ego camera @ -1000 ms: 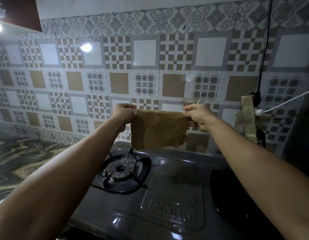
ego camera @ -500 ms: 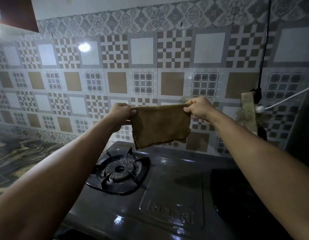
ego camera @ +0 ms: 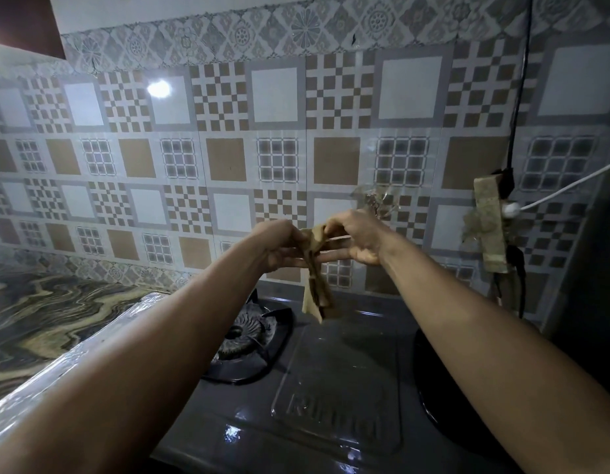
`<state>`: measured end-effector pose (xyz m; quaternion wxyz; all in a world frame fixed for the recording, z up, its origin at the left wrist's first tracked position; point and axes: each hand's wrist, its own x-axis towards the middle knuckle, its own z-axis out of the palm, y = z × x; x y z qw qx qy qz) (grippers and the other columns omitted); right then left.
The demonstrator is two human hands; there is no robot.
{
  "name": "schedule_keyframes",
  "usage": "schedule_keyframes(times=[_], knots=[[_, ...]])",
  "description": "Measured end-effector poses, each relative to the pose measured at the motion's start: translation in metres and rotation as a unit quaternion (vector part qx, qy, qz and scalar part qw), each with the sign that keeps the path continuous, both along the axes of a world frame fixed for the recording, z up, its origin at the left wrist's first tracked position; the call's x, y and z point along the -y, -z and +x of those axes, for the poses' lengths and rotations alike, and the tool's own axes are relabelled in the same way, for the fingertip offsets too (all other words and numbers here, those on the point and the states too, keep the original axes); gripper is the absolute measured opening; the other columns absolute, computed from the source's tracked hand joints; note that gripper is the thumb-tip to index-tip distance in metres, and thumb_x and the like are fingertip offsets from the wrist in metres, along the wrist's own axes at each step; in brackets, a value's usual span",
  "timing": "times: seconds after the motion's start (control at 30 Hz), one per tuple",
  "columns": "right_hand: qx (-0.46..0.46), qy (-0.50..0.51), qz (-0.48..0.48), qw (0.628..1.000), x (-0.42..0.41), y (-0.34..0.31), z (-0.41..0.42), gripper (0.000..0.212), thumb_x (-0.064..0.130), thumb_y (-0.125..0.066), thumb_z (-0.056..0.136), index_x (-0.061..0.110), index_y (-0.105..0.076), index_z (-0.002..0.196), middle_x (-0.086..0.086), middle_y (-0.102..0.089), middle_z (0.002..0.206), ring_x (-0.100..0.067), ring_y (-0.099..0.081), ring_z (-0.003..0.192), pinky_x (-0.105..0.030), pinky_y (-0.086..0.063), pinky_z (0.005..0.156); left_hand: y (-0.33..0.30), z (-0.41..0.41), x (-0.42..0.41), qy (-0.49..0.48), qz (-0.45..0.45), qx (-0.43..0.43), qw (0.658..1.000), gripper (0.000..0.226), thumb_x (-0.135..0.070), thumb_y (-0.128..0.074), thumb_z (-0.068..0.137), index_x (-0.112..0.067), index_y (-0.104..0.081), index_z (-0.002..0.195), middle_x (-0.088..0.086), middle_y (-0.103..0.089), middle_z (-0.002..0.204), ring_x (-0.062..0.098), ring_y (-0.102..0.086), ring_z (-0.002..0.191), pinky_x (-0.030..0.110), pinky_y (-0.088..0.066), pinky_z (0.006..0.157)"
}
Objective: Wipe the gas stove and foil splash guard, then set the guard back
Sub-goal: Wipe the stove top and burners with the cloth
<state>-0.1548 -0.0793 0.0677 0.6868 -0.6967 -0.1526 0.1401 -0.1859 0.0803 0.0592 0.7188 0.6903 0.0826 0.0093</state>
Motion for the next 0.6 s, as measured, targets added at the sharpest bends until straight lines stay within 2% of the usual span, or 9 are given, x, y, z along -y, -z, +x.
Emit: schedule_keyframes(times=[0.1,0.17,0.2,0.3,0.37,0.4,0.43,0.5,0.6], knots=[[-0.035,-0.04,0.008,0.999,0.002,0.003,0.002,0.044,-0.005,-0.034,0.073,-0.01,-0.062,0.107,-0.022,-0.066,0.115,-0.035,-0.064,0.108,-0.047,-0.056,0.086,0.001,0.002,0.001,0.018,-0.02,0.01,1.0,0.017,-0.014,-0.052,0.092,-0.002,-0.063,0.093,0.009,-0.066,0.073,0.023,-0.068,0.064,0.037,-0.056,0.058],[-0.032,-0.027,-0.027,0.999,0.001,0.006,0.006,0.051,-0.006,-0.035,0.069,-0.004,-0.065,0.11,-0.02,-0.063,0.121,-0.033,-0.059,0.114,-0.045,-0.055,0.089,0.002,0.005,-0.002,0.026,-0.024,0.016,0.999,0.031,-0.033,-0.059,0.09,-0.003,-0.066,0.091,0.009,-0.066,0.074,0.023,-0.067,0.068,0.037,-0.055,0.064],[-0.031,-0.019,-0.036,0.999,0.001,0.008,0.006,0.051,-0.007,-0.035,0.068,0.0,-0.066,0.109,-0.019,-0.062,0.121,-0.032,-0.057,0.116,-0.046,-0.054,0.091,0.003,0.006,-0.002,0.021,-0.004,0.027,0.999,0.029,-0.032,-0.063,0.089,-0.004,-0.066,0.092,0.009,-0.067,0.076,0.022,-0.068,0.069,0.035,-0.055,0.063],[-0.068,0.035,-0.005,0.997,-0.001,0.014,0.008,0.044,-0.002,-0.037,0.077,0.005,-0.067,0.109,-0.019,-0.061,0.119,-0.031,-0.057,0.113,-0.049,-0.053,0.092,0.007,0.008,-0.002,-0.029,0.029,0.049,0.998,0.006,-0.009,-0.063,0.088,-0.004,-0.065,0.091,0.01,-0.069,0.082,0.02,-0.07,0.069,0.033,-0.057,0.06],[-0.123,0.112,-0.022,0.986,-0.003,0.025,0.01,0.032,0.014,-0.039,0.092,0.004,-0.064,0.11,-0.019,-0.06,0.117,-0.031,-0.058,0.106,-0.054,-0.052,0.09,0.007,0.009,-0.001,-0.05,0.018,0.062,0.997,0.004,-0.005,-0.061,0.089,-0.002,-0.063,0.091,0.012,-0.07,0.083,0.023,-0.07,0.073,0.036,-0.059,0.064],[-0.165,0.117,-0.026,0.979,-0.004,0.031,0.009,0.036,0.027,-0.039,0.096,0.003,-0.061,0.113,-0.021,-0.058,0.117,-0.035,-0.057,0.106,-0.057,-0.051,0.089,0.006,0.008,0.0,-0.048,0.014,0.071,0.996,0.005,-0.005,-0.06,0.09,-0.002,-0.062,0.093,0.012,-0.069,0.084,0.024,-0.07,0.076,0.037,-0.059,0.066],[-0.212,0.098,-0.007,0.972,-0.006,0.039,0.009,0.047,0.04,-0.037,0.097,0.001,-0.056,0.117,-0.024,-0.057,0.119,-0.04,-0.056,0.108,-0.059,-0.049,0.089,0.005,0.008,0.001,-0.035,0.018,0.079,0.996,0.007,-0.005,-0.06,0.09,-0.002,-0.062,0.096,0.012,-0.069,0.087,0.024,-0.07,0.08,0.037,-0.06,0.068],[-0.279,0.044,0.089,0.955,-0.012,0.05,0.011,0.068,0.058,-0.03,0.095,-0.001,-0.052,0.12,-0.029,-0.058,0.121,-0.046,-0.055,0.11,-0.062,-0.047,0.087,0.005,0.005,0.007,0.014,0.049,0.088,0.995,0.014,-0.009,-0.061,0.09,-0.002,-0.062,0.103,0.014,-0.069,0.097,0.025,-0.069,0.09,0.038,-0.059,0.072],[-0.288,0.024,0.234,0.928,-0.023,0.061,0.022,0.076,0.062,-0.023,0.093,0.005,-0.06,0.124,-0.025,-0.064,0.119,-0.041,-0.058,0.111,-0.054,-0.047,0.092,0.01,0.002,0.012,0.093,0.118,0.088,0.985,0.031,-0.03,-0.065,0.089,-0.004,-0.064,0.106,0.011,-0.07,0.106,0.025,-0.069,0.097,0.039,-0.058,0.083]])
